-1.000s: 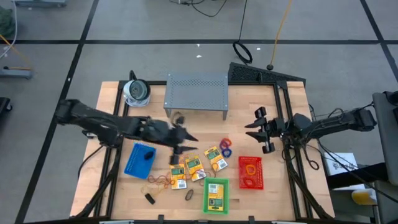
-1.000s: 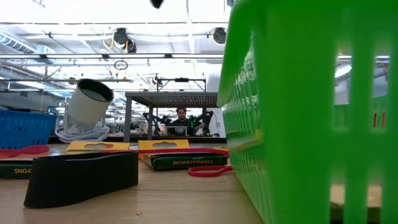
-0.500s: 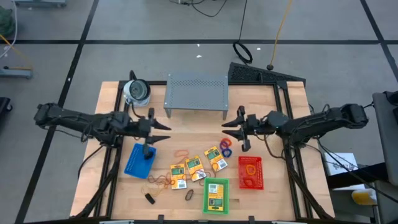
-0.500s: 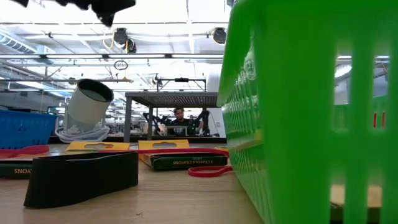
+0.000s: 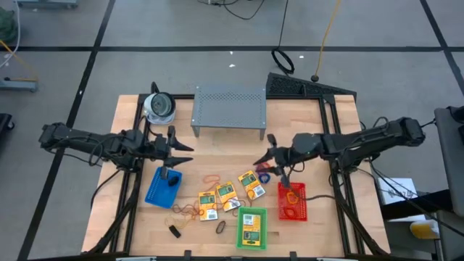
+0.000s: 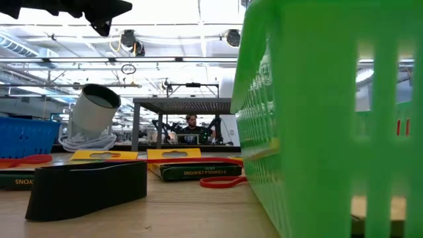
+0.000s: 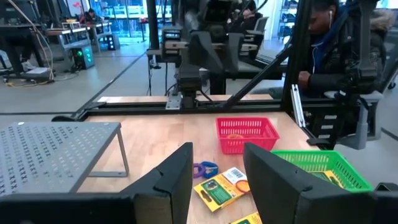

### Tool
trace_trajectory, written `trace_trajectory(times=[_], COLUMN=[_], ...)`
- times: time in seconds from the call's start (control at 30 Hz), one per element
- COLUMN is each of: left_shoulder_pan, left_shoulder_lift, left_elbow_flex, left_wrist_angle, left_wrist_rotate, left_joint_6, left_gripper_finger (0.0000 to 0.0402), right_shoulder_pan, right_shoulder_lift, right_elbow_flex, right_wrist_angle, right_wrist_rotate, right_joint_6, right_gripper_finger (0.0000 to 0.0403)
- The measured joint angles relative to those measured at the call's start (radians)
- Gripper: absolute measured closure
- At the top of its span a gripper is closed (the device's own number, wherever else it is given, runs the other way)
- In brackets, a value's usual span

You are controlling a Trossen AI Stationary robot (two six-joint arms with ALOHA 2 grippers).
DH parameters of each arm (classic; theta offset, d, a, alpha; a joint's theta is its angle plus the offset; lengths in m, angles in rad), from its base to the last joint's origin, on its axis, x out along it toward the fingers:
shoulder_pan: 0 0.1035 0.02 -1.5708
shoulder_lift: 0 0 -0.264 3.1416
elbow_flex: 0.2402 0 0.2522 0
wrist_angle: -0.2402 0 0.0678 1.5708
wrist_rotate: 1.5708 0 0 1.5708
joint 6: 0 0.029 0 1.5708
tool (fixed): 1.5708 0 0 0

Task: Pick & Place Office Desk Supplies
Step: Put the violet spring keychain into the red bin

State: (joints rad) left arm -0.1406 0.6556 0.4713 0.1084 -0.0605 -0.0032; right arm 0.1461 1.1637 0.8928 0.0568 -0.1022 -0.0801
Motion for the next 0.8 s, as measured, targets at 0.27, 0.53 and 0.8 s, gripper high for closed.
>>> trace_trajectory(times=[0.27,0.53,0.8], left_shoulder_pan=[0.0,0.0,0.0], left_shoulder_lift=[0.0,0.0,0.0], left_elbow_flex=[0.0,0.0,0.001], left_wrist_angle=[0.002,0.021,0.022], left_wrist_rotate=[0.0,0.0,-0.001], left_joint_6=[0.021,0.024,0.017], left_gripper_finger=[0.025,0.025,0.025], right_shoulder_pan=[0.039,0.022,-0.042], right_shoulder_lift=[0.108,0.231,0.333], right_elbow_flex=[0.051,0.051,0.051], right_wrist_angle=[-0.293,-0.415,-0.428], right_wrist_rotate=[-0.002,-0.001,0.001], right_joint_6=[0.031,0.107,0.125], right_gripper_finger=[0.0303,0.0303,0.0303])
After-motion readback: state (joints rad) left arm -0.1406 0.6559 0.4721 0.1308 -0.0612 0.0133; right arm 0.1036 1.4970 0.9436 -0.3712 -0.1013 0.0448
